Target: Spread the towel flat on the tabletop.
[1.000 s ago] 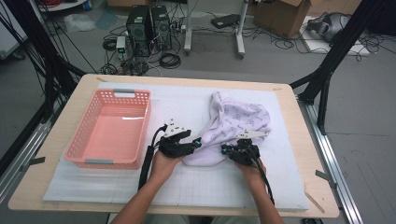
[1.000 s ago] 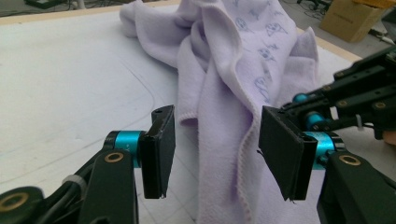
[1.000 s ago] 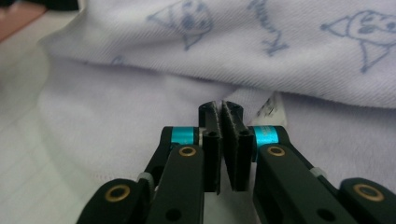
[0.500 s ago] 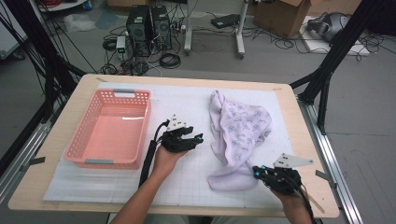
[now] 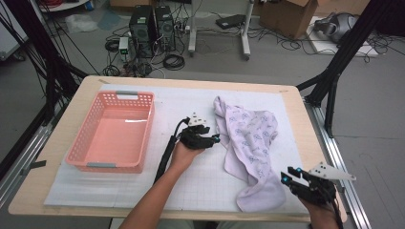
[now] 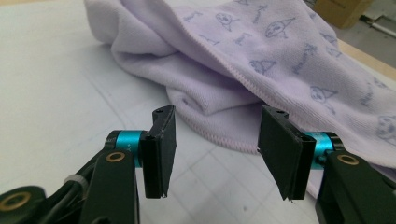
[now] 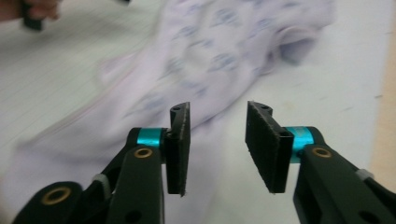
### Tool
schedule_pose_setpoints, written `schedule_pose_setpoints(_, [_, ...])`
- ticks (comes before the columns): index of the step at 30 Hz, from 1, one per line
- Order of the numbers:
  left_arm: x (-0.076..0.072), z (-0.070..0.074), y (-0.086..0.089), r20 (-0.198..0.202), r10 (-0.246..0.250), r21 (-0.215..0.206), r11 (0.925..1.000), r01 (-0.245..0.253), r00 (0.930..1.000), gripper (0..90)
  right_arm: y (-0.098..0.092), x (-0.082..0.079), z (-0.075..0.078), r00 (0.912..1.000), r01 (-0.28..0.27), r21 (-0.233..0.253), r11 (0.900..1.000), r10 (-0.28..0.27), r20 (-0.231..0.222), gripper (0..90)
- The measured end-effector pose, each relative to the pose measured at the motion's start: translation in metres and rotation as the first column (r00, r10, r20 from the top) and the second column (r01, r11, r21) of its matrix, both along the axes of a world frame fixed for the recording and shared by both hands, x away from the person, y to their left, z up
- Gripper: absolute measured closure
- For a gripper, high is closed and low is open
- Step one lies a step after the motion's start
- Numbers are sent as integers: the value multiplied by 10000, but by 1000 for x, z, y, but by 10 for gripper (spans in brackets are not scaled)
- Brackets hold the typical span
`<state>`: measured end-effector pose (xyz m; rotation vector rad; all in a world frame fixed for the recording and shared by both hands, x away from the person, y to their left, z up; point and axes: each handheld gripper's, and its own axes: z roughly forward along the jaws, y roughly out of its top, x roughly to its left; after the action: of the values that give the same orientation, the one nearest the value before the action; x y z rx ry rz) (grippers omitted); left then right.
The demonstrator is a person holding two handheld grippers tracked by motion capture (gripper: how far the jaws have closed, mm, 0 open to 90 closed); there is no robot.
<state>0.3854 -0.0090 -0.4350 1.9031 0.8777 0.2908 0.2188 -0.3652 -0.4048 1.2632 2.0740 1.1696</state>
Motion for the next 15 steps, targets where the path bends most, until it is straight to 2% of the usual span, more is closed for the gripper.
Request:
schedule_pose_setpoints(2, [5, 0, -6, -103, -68, -182, 9998, 66, 9999, 470, -3, 14, -1, 9991, 416, 155, 9990, -417, 16, 576])
schedule_pose_setpoints(4, [8, 1, -12, -44, -61, -435, 9990, 59, 10000, 470, -3, 23, -4, 9981, 617, 195, 9979, -617, 10, 571])
schedule_pose_setpoints(6, [12, 3, -18, -101, -168, -61, 9998, 167, 9998, 461, -1, 29, -7, 9980, 630, 70, 9980, -630, 9, 571])
schedule_pose_setpoints(10, [17, 7, -35, -55, -426, 47, 9991, 426, 9991, 451, 4, 34, -13, 9987, 503, -109, 9987, -503, -58, 571])
schedule_pose_setpoints(12, [18, 9, -45, -181, -619, 140, 9980, 621, 9979, 442, 6, 34, -13, 9991, 408, -247, 9989, -410, -74, 571])
schedule_pose_setpoints(15, [19, 7, -63, -359, -911, 427, 9948, 926, 9952, 420, 5, 33, -13, 9990, 452, -120, 9989, -452, -35, 568])
